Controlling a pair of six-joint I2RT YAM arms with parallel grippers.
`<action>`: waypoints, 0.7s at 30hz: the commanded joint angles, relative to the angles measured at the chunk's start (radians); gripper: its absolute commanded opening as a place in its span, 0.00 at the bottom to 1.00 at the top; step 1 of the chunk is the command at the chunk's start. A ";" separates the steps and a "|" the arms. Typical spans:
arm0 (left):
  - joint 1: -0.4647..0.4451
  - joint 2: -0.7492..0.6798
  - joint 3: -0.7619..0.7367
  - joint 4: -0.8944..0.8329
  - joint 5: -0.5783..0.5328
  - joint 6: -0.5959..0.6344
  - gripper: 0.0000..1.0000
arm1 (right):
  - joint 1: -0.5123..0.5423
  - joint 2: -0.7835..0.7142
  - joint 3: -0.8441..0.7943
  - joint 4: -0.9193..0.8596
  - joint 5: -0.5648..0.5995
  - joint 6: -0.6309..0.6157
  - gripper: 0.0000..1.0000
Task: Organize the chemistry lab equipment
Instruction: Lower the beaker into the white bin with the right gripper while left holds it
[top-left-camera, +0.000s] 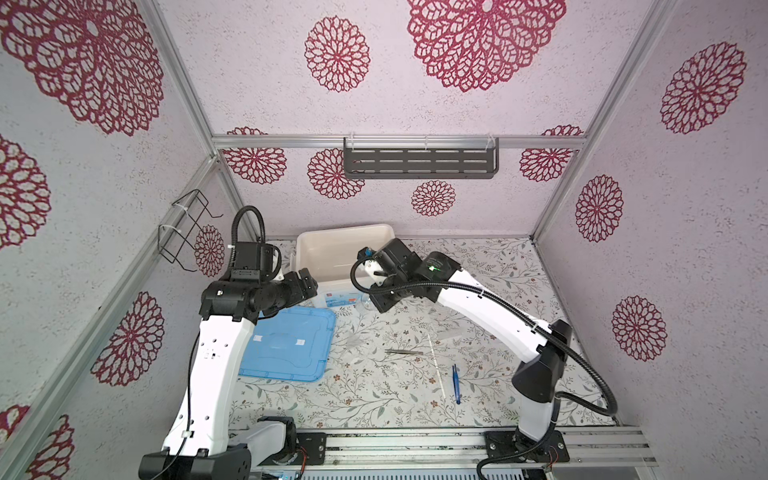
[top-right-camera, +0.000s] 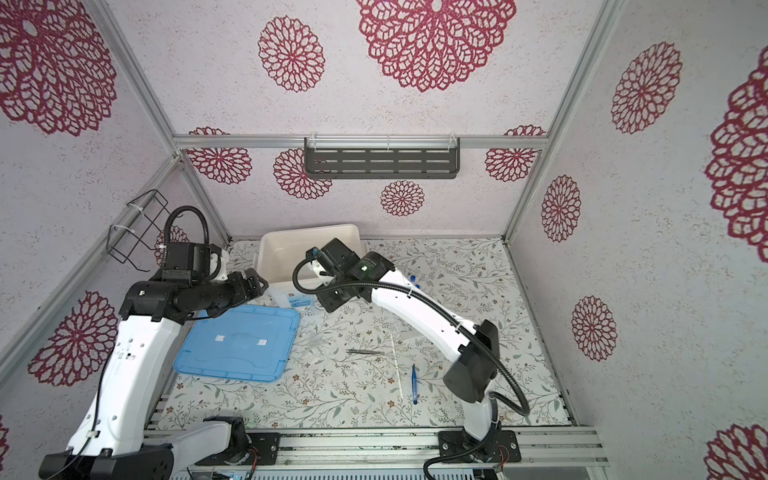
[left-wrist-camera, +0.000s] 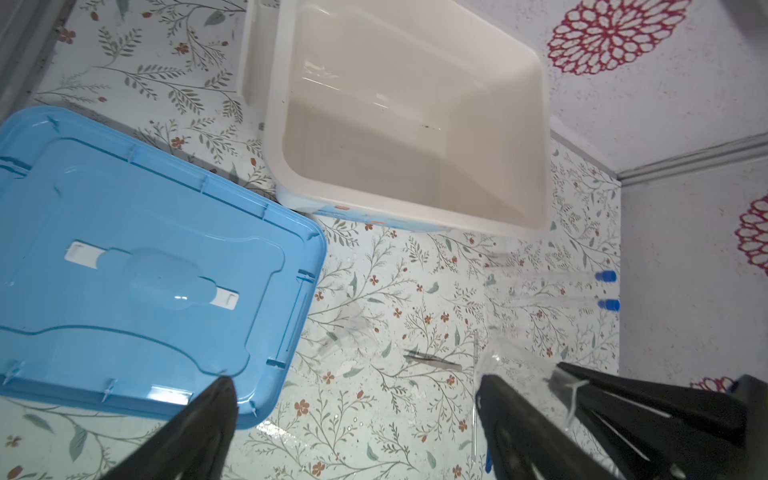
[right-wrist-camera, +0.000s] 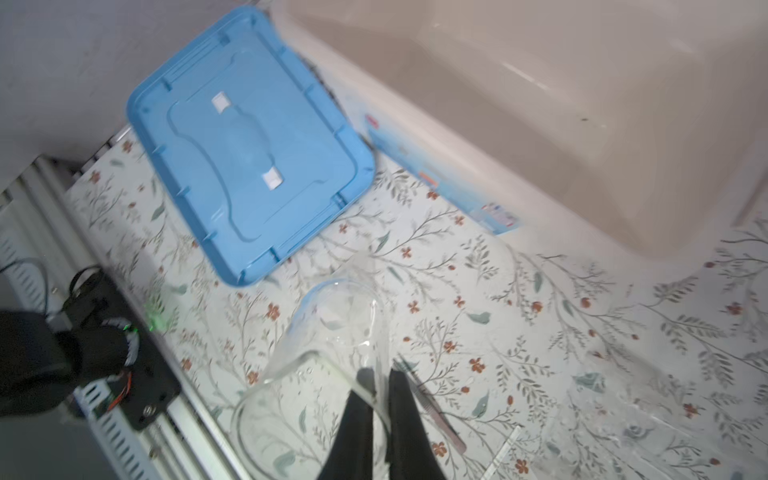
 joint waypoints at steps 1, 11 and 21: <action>0.036 0.100 0.037 0.052 -0.045 -0.019 0.90 | -0.011 0.109 0.221 -0.148 0.160 0.094 0.00; 0.041 0.368 0.153 0.167 -0.154 0.061 0.80 | -0.068 0.180 0.278 -0.037 0.209 0.112 0.00; 0.029 0.497 0.190 0.138 -0.174 0.125 0.70 | -0.158 0.236 0.275 0.000 0.104 0.030 0.00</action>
